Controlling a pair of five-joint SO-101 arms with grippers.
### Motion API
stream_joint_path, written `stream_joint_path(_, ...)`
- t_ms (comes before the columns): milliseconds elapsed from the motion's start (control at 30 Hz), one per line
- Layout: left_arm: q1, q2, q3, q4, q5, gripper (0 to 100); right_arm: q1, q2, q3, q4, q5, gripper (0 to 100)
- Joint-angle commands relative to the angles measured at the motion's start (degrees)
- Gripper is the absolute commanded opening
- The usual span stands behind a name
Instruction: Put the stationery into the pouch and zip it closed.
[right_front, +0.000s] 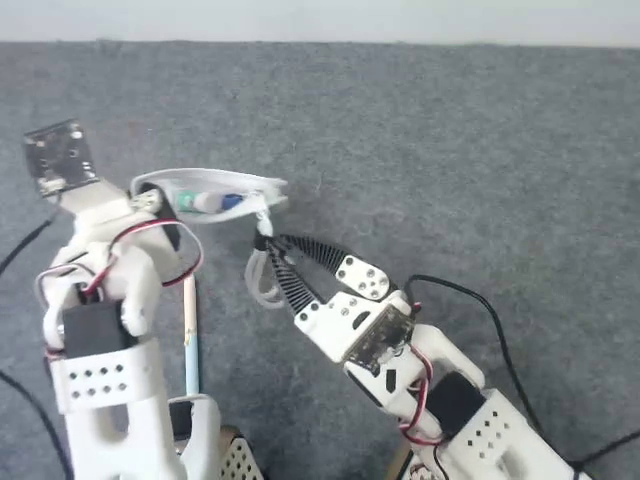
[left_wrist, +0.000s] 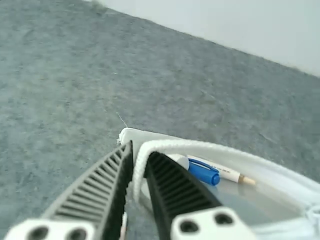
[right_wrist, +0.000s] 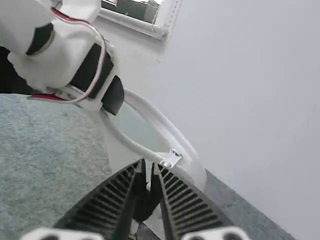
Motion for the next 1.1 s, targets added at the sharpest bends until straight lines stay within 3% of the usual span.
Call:
stream_joint_path(0, -4.84, -0.88, -4.18, -3.69, 1.85, 1, -3.65, -1.54, -3.25, 1.27, -1.32, 0.9)
stream_joint_path(267, -7.56, -0.88, -4.0, -4.48, 3.43, 1, -7.16, 6.81, -5.27, 3.12, -1.85, 0.9)
stream_joint_path(667, -17.14, -0.97, -4.18, -7.65, 3.6, 1, -10.95, 36.62, -17.05, 3.03, -12.22, 1.0)
stream_joint_path(900, -26.64, -0.97, -4.18, -10.64, 7.21, 1, -15.43, 56.4, -26.73, 3.65, -15.21, 1.0)
stream_joint_path(1067, -27.16, -0.97, -4.09, -10.81, 7.21, 1, -15.08, 65.71, -34.73, 5.58, -18.11, 1.1)
